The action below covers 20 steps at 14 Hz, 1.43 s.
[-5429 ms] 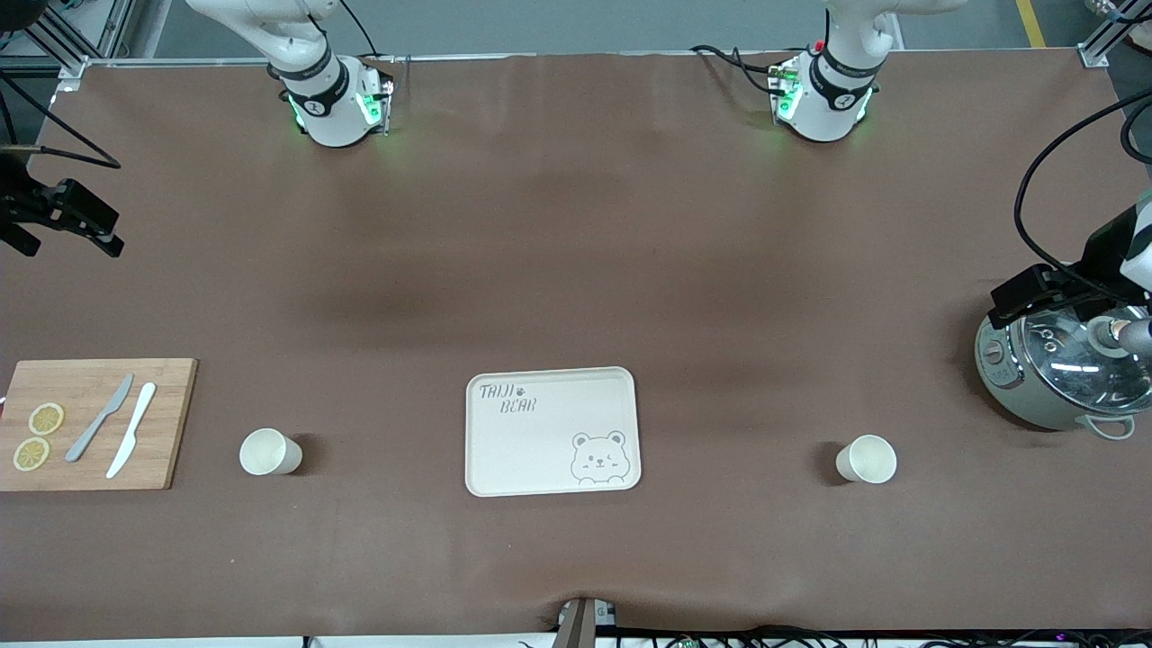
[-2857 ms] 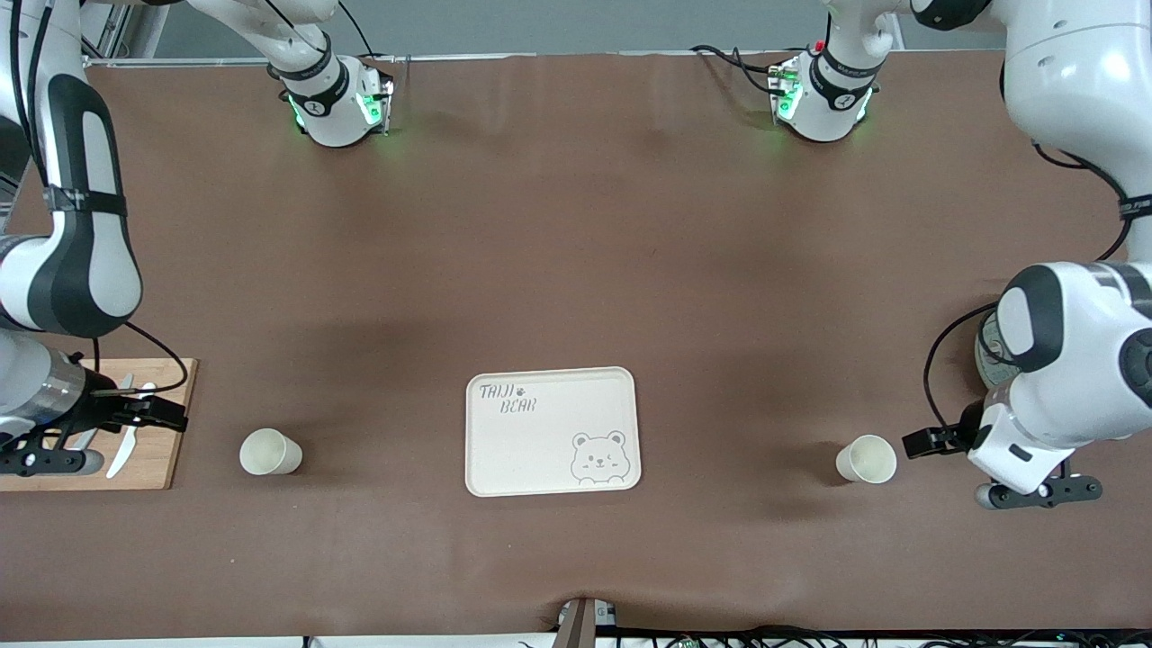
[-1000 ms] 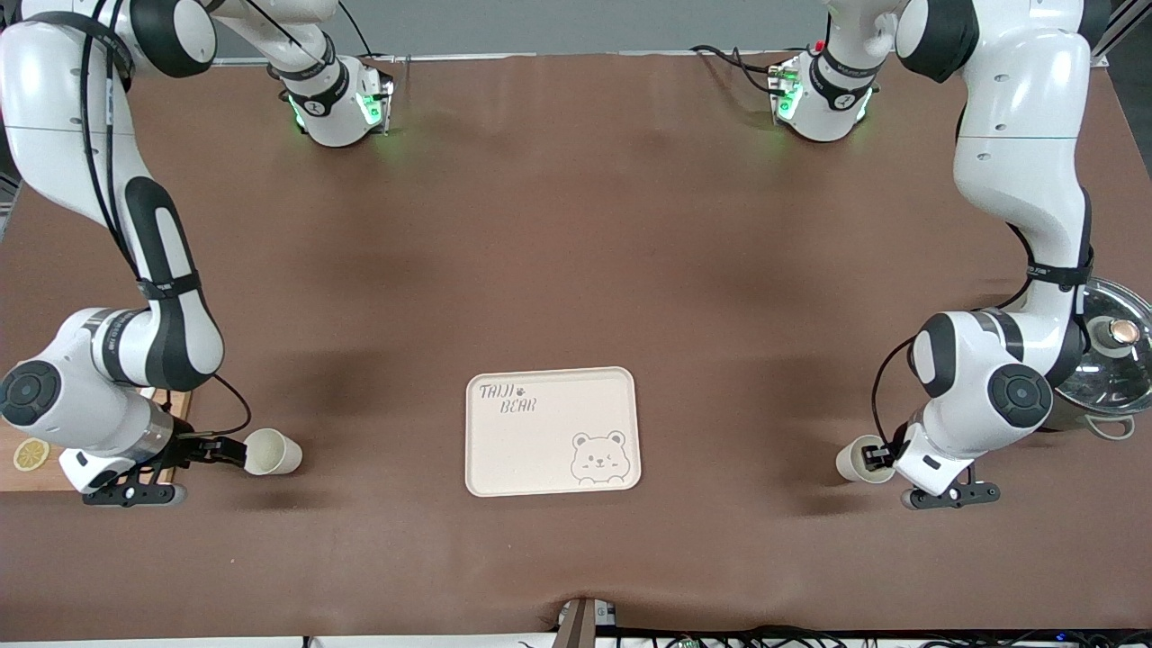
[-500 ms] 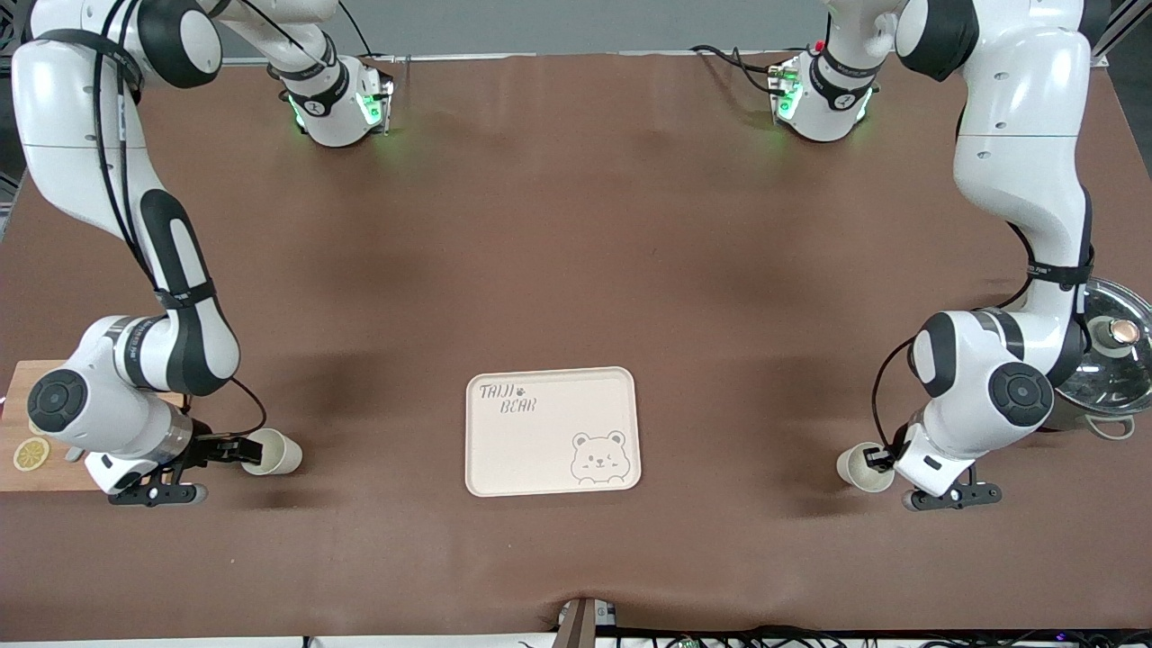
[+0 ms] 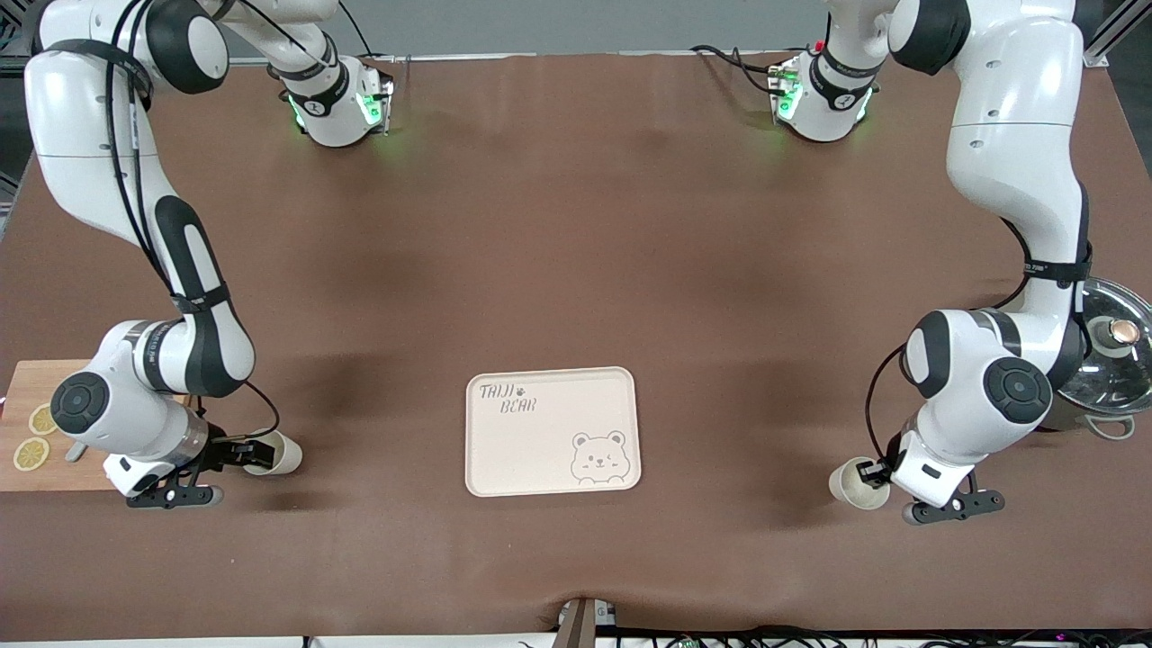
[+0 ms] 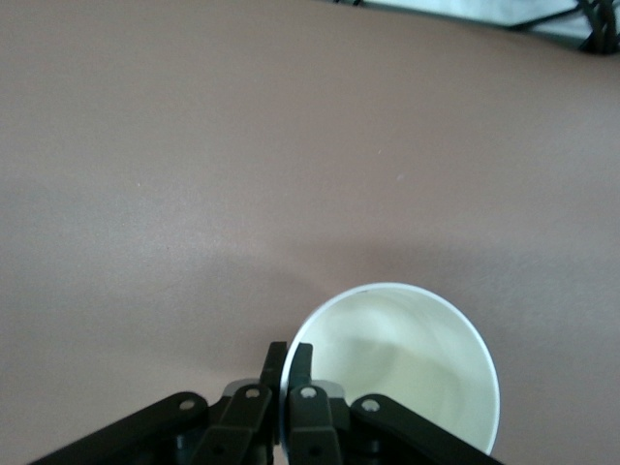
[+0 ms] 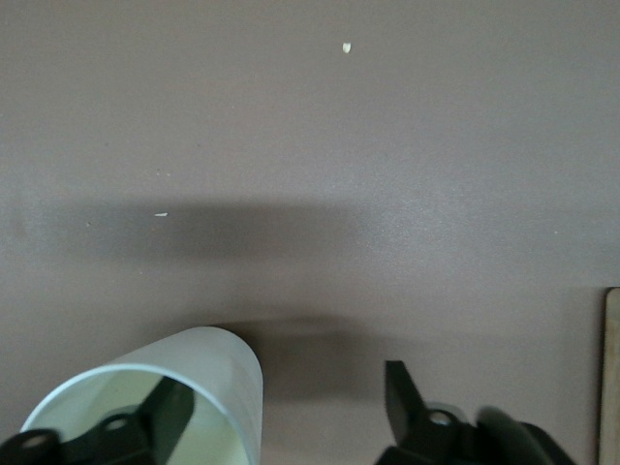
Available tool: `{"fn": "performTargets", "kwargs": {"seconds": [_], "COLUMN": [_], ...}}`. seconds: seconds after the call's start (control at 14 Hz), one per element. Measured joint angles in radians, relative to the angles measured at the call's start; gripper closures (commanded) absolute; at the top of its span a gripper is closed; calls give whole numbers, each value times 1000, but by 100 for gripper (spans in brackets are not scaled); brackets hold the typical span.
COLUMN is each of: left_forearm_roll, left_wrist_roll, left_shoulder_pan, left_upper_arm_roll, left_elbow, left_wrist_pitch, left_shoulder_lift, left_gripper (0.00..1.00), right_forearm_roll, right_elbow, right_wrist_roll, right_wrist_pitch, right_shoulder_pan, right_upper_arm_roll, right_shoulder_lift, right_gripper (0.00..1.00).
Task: Place white IKEA cup upright on tray with both arms
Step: 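Close both grippers on the rims of the white cups, then carry both cups toward the bear tray with both grippers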
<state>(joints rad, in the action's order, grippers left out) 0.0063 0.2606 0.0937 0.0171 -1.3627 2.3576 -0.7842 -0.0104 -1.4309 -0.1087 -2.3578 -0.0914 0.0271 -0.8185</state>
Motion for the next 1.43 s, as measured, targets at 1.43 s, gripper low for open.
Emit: {"fn": "performTargets", "kwargs": {"seconds": [1.43], "left_forearm_roll": [0], "left_wrist_roll": [579], "left_shoulder_pan": [271], "left_upper_arm_roll": [1], "left_elbow": [58], "left_wrist_pitch": [-39], "left_shoulder_lift": [1], "left_gripper": [100], "right_forearm_roll": [86], "right_elbow": [151], "right_wrist_roll": [94], "right_wrist_pitch": [258], "right_shoulder_pan": [83], "right_upper_arm_roll": [3], "right_shoulder_lift": [4], "right_gripper": [100]}}
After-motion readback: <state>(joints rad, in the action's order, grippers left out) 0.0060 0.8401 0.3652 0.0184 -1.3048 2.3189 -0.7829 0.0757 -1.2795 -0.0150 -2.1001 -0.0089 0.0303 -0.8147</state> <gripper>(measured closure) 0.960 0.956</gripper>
